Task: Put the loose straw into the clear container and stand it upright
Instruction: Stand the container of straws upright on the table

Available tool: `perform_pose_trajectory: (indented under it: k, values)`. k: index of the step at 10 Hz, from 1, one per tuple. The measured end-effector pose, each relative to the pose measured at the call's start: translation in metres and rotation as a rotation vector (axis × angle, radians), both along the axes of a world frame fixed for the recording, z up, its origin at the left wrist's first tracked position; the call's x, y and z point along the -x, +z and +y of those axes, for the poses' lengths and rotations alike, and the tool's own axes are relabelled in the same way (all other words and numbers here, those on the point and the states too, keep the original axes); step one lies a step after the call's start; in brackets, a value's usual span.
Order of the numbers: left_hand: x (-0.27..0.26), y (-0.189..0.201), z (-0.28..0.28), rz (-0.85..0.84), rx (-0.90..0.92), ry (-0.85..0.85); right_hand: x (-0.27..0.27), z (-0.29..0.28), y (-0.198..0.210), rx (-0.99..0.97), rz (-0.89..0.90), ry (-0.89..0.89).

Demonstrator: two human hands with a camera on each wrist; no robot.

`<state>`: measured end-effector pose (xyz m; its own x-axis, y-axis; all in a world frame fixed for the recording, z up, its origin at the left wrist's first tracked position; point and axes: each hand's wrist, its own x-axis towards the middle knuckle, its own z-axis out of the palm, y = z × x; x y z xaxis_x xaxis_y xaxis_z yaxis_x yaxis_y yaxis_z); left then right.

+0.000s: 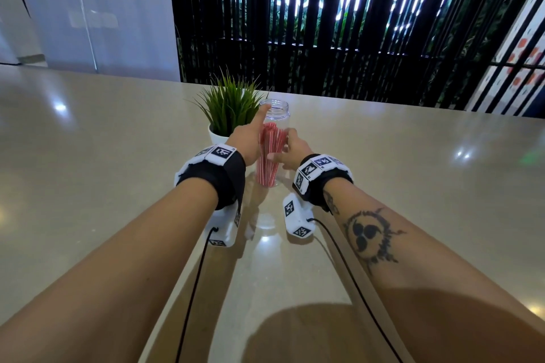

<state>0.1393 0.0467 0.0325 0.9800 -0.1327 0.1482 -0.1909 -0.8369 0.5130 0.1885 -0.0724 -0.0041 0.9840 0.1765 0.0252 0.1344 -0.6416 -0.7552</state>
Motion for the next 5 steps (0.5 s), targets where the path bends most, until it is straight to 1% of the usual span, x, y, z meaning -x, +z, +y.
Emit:
perform_pose_trajectory:
  k: [2,3,4,5]
  values:
    - [0.001,0.003,-0.002,0.025,-0.044,0.031,0.007,0.003,0.005,0.070,0.022,-0.019]
    - [0.008,0.009,-0.004,0.061,-0.102,0.049,0.019,0.007,0.005,0.101,0.032,-0.074]
    - [0.015,0.016,-0.003,0.096,-0.133,0.063,0.030,0.007,0.000,0.116,0.032,-0.086]
    - [0.025,0.020,-0.005,0.083,-0.146,0.044,0.040,-0.001,0.011,0.097,-0.010,-0.067]
